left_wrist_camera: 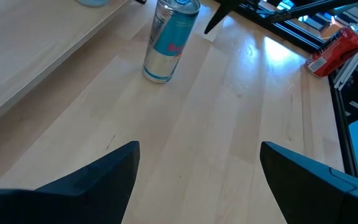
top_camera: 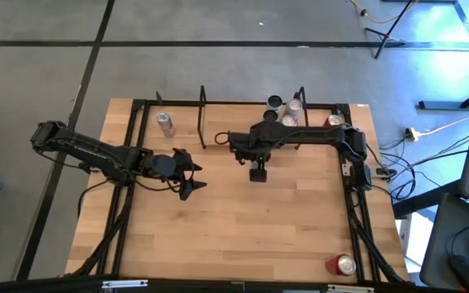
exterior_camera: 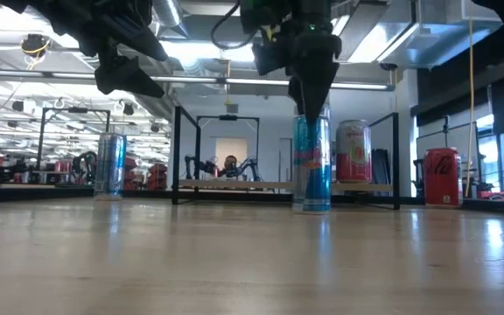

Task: Place canned beverage on shelf
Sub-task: Move the right blue soda can to the center of the table, then put the center blue soda can on the shelf

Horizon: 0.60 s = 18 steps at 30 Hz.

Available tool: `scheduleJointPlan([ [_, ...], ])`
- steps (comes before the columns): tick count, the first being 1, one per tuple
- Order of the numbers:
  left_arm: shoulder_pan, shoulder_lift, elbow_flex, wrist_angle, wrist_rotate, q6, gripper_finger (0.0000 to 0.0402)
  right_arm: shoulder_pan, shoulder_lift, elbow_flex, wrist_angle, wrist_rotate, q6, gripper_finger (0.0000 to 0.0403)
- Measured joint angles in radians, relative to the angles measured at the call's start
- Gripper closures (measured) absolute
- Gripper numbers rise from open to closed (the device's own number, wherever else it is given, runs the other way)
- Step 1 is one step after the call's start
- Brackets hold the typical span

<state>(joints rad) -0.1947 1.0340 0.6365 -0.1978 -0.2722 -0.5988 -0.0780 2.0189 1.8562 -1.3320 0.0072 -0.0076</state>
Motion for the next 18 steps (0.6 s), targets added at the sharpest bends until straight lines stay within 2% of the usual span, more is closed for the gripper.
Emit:
scheduleJointPlan([
  [4,0.0,0.0,0.0,0.0,0.0,0.0,0.0072,-0.001,-0.016,0.025,-0.034,0.0,-0.039,0.0031],
  [11,0.0,0.0,0.0,-0.003,-0.007,0.0,0.0072,-0.01,-0.15,0.018,-0.003,-0.024,-0.032,0.0047],
  [14,0.0,0.0,0.0,-0.002,-0.008,0.0,0.0072,-0.01,-0.251,-0.067,0.096,-0.019,-0.032,0.0048],
  [18,0.0,0.0,0.0,-0.002,-0.009,0.0,0.0072,-0.009,-0.414,-0.283,0.298,-0.018,-0.025,0.0048],
])
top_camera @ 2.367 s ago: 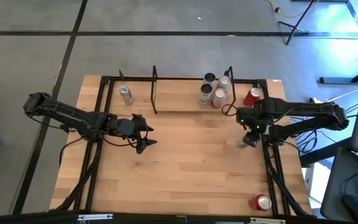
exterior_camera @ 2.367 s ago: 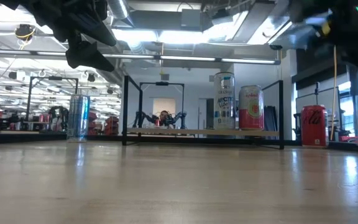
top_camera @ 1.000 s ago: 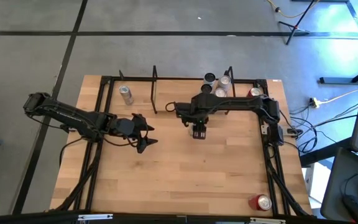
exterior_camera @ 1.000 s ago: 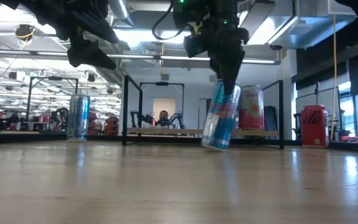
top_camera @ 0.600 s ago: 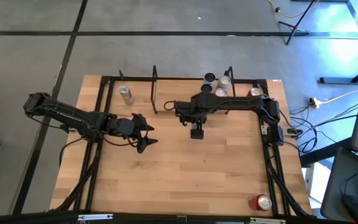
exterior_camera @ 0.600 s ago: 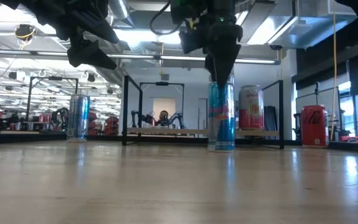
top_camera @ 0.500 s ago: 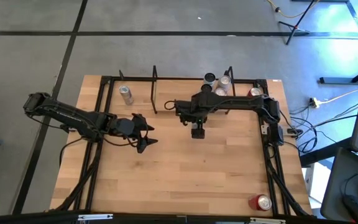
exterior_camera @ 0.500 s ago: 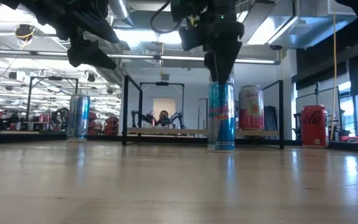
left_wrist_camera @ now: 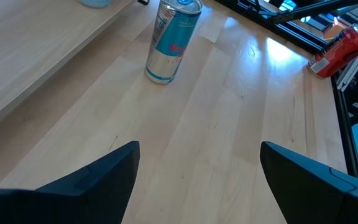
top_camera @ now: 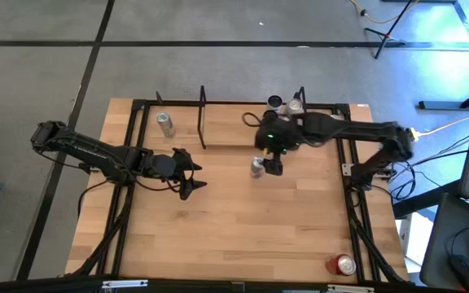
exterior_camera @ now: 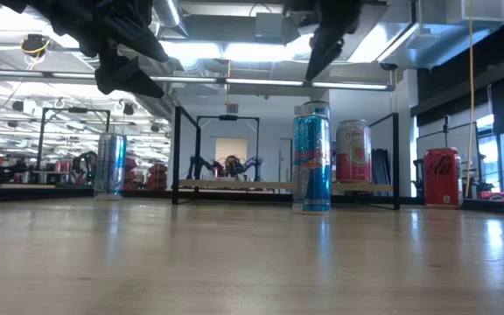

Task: Place canned beverage on shelf
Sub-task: Put the center blue soda can on the shelf

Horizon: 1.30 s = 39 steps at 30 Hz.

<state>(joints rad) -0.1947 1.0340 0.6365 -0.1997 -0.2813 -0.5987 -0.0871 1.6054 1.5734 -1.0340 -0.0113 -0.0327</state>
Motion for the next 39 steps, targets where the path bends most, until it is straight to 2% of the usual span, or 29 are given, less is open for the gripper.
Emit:
scheduleJointPlan([
  [3,0.0,0.0,0.0,0.0,0.0,0.0,0.0072,0.003,-0.111,-0.185,0.158,-0.009,0.03,0.0048],
  [7,0.0,0.0,0.0,0.0,0.0,0.0,0.0072,0.008,-0.201,-0.369,0.327,-0.013,0.16,0.0048],
  [16,0.0,0.0,0.0,0.0,0.001,0.0,0.0072,0.008,-0.195,-0.576,0.617,0.04,0.234,0.0047],
  [26,0.0,0.0,0.0,-0.002,0.002,0.006,0.0072,0.009,-0.125,-0.623,0.749,0.072,0.236,0.0055],
  [29,0.0,0.0,0.0,-0.001,0.002,0.006,0.0072,0.009,-0.101,-0.622,0.747,0.071,0.235,0.0092],
  [34,0.0,0.0,0.0,0.0,0.002,0.006,0.0072,0.009,-0.102,-0.609,0.726,0.054,0.233,0.0208],
  [39,0.001,0.0,0.0,0.0,0.002,0.006,0.0072,0.008,-0.109,-0.487,0.628,0.043,0.166,0.0209],
])
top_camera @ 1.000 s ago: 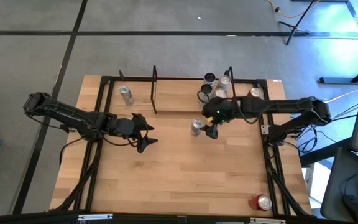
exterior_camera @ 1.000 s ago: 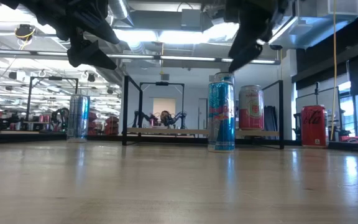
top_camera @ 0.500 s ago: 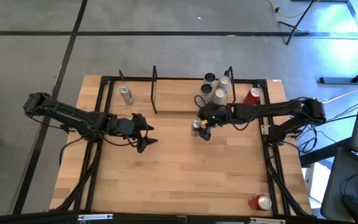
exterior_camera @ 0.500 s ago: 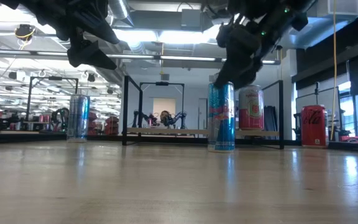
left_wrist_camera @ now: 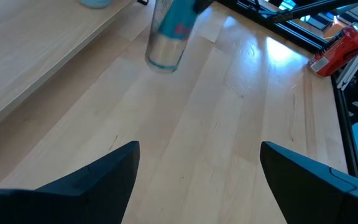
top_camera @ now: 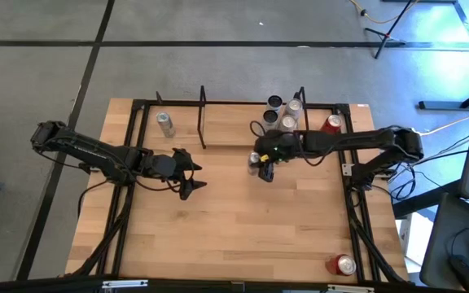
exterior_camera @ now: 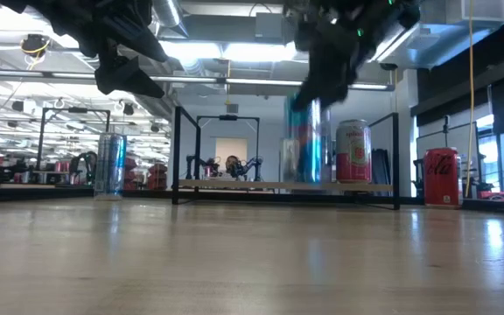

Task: Place canned beverage on shelf
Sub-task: Put the center blue soda can on the shelf

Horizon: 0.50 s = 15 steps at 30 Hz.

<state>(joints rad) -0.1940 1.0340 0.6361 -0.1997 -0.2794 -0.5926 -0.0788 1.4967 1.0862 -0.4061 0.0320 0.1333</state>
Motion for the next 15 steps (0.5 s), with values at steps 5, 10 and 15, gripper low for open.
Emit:
scheduleJointPlan([
  [5,0.0,0.0,0.0,0.0,0.0,0.0,0.0072,-0.008,0.002,0.167,-0.065,0.01,-0.088,0.0209],
  [10,0.0,0.0,0.0,0.0,0.0,0.0,0.0072,-0.072,0.034,0.324,-0.143,0.023,-0.171,0.0209],
  [15,0.0,0.0,0.0,0.003,0.0,-0.001,0.0072,-0.154,0.129,0.492,-0.247,0.018,-0.25,0.0209],
])
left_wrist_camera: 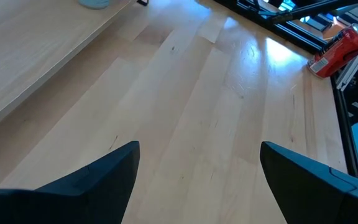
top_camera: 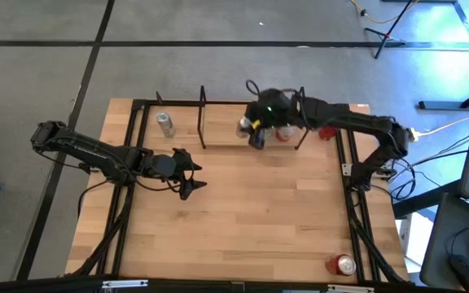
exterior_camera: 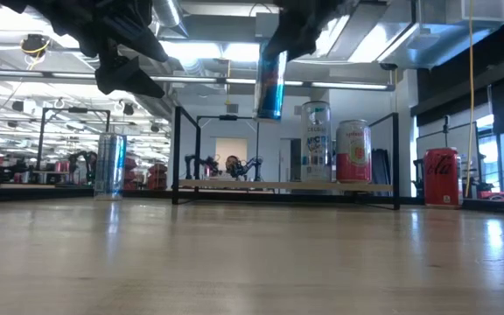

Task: Place canned beverage on shelf
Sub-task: Put the center blue soda can on the shelf

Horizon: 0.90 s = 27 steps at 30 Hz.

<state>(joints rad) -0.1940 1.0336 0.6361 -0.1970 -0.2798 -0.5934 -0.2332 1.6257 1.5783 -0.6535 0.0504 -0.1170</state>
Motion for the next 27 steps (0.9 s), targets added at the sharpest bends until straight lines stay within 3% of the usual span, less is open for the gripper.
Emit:
scheduleJointPlan([
  [5,0.0,0.0,0.0,0.0,0.0,-0.007,0.0072,-0.093,0.106,0.103,-0.087,-0.054,-0.045,0.0209],
  [14,0.0,0.0,0.0,0.006,0.0,-0.007,0.0072,-0.219,0.179,0.095,-0.076,-0.132,-0.122,0.0209],
  [27,0.0,0.0,0.0,0.006,0.0,-0.006,0.0072,-0.26,0.258,0.095,-0.035,-0.158,-0.133,0.0209],
])
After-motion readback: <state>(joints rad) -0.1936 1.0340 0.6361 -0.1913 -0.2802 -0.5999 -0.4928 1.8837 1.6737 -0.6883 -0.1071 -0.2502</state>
